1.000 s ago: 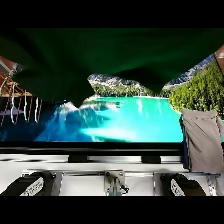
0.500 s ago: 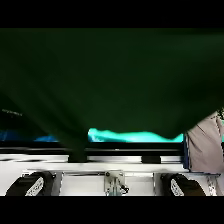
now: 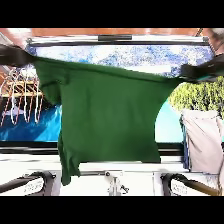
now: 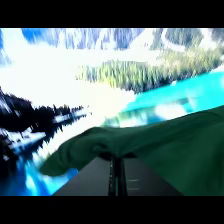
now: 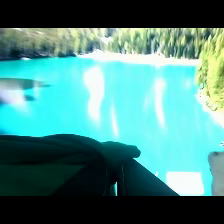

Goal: Fold the shirts.

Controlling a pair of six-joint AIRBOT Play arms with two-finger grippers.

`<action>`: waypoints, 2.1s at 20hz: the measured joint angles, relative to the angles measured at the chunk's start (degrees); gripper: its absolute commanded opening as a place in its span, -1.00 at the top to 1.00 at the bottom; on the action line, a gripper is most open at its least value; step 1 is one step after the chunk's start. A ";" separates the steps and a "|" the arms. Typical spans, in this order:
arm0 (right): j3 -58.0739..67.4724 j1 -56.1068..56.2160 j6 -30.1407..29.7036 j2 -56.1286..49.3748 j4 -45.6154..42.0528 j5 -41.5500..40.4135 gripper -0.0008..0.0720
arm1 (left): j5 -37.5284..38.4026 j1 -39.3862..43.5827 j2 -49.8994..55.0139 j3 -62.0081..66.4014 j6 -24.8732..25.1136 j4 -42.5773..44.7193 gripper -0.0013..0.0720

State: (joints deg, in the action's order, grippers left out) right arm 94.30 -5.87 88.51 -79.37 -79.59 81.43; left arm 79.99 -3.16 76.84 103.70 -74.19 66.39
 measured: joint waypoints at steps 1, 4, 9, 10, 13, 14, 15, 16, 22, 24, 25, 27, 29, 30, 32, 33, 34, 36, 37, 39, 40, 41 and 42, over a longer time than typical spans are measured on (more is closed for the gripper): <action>-0.66 -0.02 1.14 -3.04 -0.24 -2.62 0.78 | 0.02 0.00 3.52 -0.33 0.02 -0.70 0.86; -1.86 -0.02 6.67 -10.62 -0.72 -10.34 0.78 | -0.92 0.07 13.09 -0.96 0.07 -3.17 0.86; -2.49 1.77 11.76 -18.45 1.18 -15.58 0.25 | -1.36 0.31 22.99 -1.27 -2.16 -4.85 -0.03; -2.51 2.05 11.85 -18.58 1.44 -16.11 -0.41 | -0.42 0.33 23.89 -1.27 -3.23 -4.42 -0.85; -2.56 1.29 9.57 -15.85 2.97 -13.79 -0.50 | 5.05 -0.52 24.72 -0.17 -5.79 -5.40 -0.38; -2.54 0.46 8.24 -14.12 2.80 -11.80 -0.50 | 7.76 -1.36 24.24 0.02 -6.29 -5.35 0.00; -2.58 -0.74 7.02 -12.20 1.22 -8.57 -0.50 | 9.99 -2.56 23.30 -0.17 -6.67 -4.37 0.01; -2.75 -2.10 6.03 -10.32 -0.81 -5.05 -0.50 | 11.93 -3.76 22.03 -1.22 -7.04 -3.98 0.00; -15.23 -14.14 -0.28 3.56 1.46 7.06 -0.50 | 11.63 -13.29 3.32 -34.38 -3.34 -3.15 -0.38; -21.03 -16.74 -2.03 7.50 4.13 8.20 -0.50 | 7.98 -16.87 -2.27 -47.23 -0.20 -3.04 -0.37; -23.43 -17.64 -2.64 8.96 5.01 8.17 -0.51 | 6.32 -18.12 -3.82 -52.17 1.49 -2.93 -0.36; -26.56 -18.60 -3.54 10.86 6.43 8.33 -0.50 | 3.45 -19.85 -5.51 -59.54 4.61 -3.58 -0.36; -28.17 -19.12 -3.98 11.82 7.80 8.28 -0.50 | 0.46 -20.79 -5.77 -63.73 6.47 -3.65 -0.20; -28.70 -19.30 -4.20 12.15 8.39 8.24 -0.51 | -0.81 -21.03 -5.51 -65.02 7.17 -3.96 -0.20; -29.29 -19.52 -4.35 12.50 9.22 8.15 -0.50 | -3.15 -21.46 -4.61 -66.60 7.98 -4.63 -0.20; -29.51 -19.54 -4.42 12.61 9.40 8.15 -0.51 | -4.11 -21.46 -4.13 -67.04 8.37 -5.38 -0.20; -29.62 -19.58 -4.57 12.70 9.64 8.15 -0.50 | -4.79 -21.44 -3.50 -67.38 8.83 -6.67 -0.19; -29.83 -19.65 -4.59 12.79 9.81 8.15 -0.51 | -5.51 -20.70 -2.23 -67.84 9.99 -8.24 0.21; -29.86 -19.67 -4.59 12.83 9.86 8.20 -0.51 | -6.29 -20.20 -1.64 -67.98 10.36 -8.81 0.57; -30.32 -19.69 -4.59 12.85 9.42 8.76 -0.51 | -7.63 -19.71 -0.90 -68.11 10.99 -9.18 0.87; -31.04 -19.71 -4.59 12.85 9.01 9.31 -0.51 | -7.89 -19.54 -0.66 -68.02 10.99 -9.49 0.87; -32.33 -19.78 -4.72 12.85 8.50 9.75 -0.51 | -8.28 -19.43 -0.48 -67.82 11.13 -9.60 0.87; -34.36 -19.78 -4.94 12.85 8.22 10.25 -0.51 | -8.61 -19.41 -0.35 -67.47 11.28 -9.73 0.87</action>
State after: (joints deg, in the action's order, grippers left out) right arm 59.94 -25.65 83.57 -66.52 -71.37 91.68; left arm 71.37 -22.57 76.49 36.23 -62.92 56.66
